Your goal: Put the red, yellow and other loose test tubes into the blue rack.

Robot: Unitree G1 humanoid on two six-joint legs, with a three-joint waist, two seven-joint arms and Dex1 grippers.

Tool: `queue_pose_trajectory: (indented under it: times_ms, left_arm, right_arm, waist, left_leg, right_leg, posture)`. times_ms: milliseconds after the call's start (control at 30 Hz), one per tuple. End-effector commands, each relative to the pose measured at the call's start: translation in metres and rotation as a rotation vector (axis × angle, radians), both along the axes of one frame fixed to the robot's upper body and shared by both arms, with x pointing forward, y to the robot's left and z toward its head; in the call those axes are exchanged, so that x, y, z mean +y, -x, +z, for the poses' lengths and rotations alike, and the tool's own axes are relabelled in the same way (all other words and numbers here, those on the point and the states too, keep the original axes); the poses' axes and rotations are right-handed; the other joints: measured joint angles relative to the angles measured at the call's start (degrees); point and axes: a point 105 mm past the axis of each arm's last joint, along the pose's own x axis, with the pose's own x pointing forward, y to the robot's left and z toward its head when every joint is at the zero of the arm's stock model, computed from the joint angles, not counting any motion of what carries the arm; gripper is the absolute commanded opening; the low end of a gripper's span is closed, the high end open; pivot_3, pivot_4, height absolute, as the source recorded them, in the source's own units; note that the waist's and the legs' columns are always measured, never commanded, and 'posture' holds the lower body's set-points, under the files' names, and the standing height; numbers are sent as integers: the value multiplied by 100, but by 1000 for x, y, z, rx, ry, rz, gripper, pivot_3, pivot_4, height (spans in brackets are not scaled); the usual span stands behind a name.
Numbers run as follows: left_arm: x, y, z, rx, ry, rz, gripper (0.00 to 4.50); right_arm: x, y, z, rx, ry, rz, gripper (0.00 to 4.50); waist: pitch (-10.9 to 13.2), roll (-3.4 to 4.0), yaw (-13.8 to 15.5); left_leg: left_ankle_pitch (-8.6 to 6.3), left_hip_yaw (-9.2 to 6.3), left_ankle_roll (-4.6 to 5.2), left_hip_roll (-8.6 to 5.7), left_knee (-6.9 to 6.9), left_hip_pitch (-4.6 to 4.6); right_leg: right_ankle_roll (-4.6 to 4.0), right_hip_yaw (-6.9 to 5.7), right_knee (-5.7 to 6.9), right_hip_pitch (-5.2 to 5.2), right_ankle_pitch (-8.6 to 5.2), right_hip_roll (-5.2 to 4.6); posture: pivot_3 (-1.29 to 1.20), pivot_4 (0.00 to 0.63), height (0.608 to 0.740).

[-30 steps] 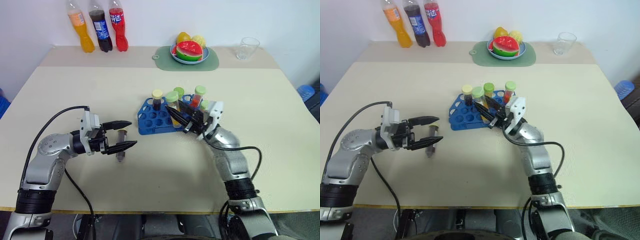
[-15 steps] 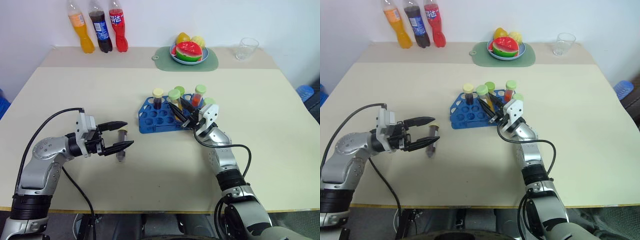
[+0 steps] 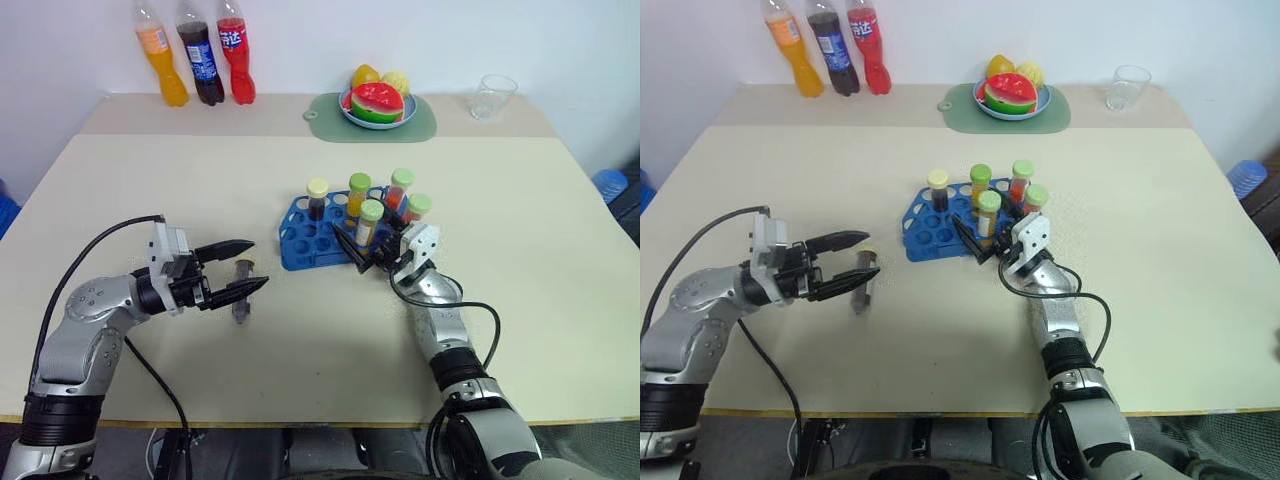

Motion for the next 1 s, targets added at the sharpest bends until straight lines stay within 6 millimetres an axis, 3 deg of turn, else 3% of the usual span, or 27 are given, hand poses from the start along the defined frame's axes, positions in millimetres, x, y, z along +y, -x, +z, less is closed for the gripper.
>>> queue_pose_trajectory:
  times_ms: [33,200,400,500,600,733,1000]
  left_arm:
    - [2,-3,26,-30,107,64,3580]
    - [13,-17,39,24,126,360,3580]
    - [22,-33,51,348,195,583,3580]
    - [18,-42,34,627,90,644,3580]
    - [10,-35,23,832,1,632,3580]
    - [7,-34,6,955,-82,616,3580]
    - [0,-60,-17,1114,-109,737,3580]
  right_arm:
    - [-2,15,25,-113,81,40,4392]
    - [-20,41,23,-63,244,112,4392]
    - [-64,57,5,44,422,86,4392]
    - [-77,57,10,53,440,66,4392]
    - [-81,56,14,44,459,64,4392]
    - [-77,63,12,48,476,111,4392]
    - [-81,89,-4,98,574,220,4392]
  waist:
    - [0,0,4]
    - [-2,-3,17]
    - [0,-14,48]
    - [1,-16,64]
    - [5,-21,1]
    - [7,-17,31]
    - [7,-18,221]
  left_leg:
    - [0,-1,0,0,0,0]
    - [0,-8,1,0,1,-4]
    - [0,-20,1,-1,5,-3]
    - [0,-30,1,-6,13,-1]
    - [-1,-39,1,-6,9,5]
    - [6,-50,-13,-6,1,0]
    - [16,-71,-27,-46,11,0]
  right_leg:
    - [0,0,0,0,0,0]
    - [2,-1,0,-1,1,-2]
    - [5,-7,0,6,2,3]
    - [18,-11,0,14,9,5]
    - [20,-11,-2,20,9,3]
    - [19,-13,0,9,8,1]
    - [16,-29,-16,39,7,0]
  posture:
    - [0,150,740]
    - [0,150,740]
    - [0,150,740]
    - [0,150,740]
    - [0,150,740]
    - [0,150,740]
    - [0,150,740]
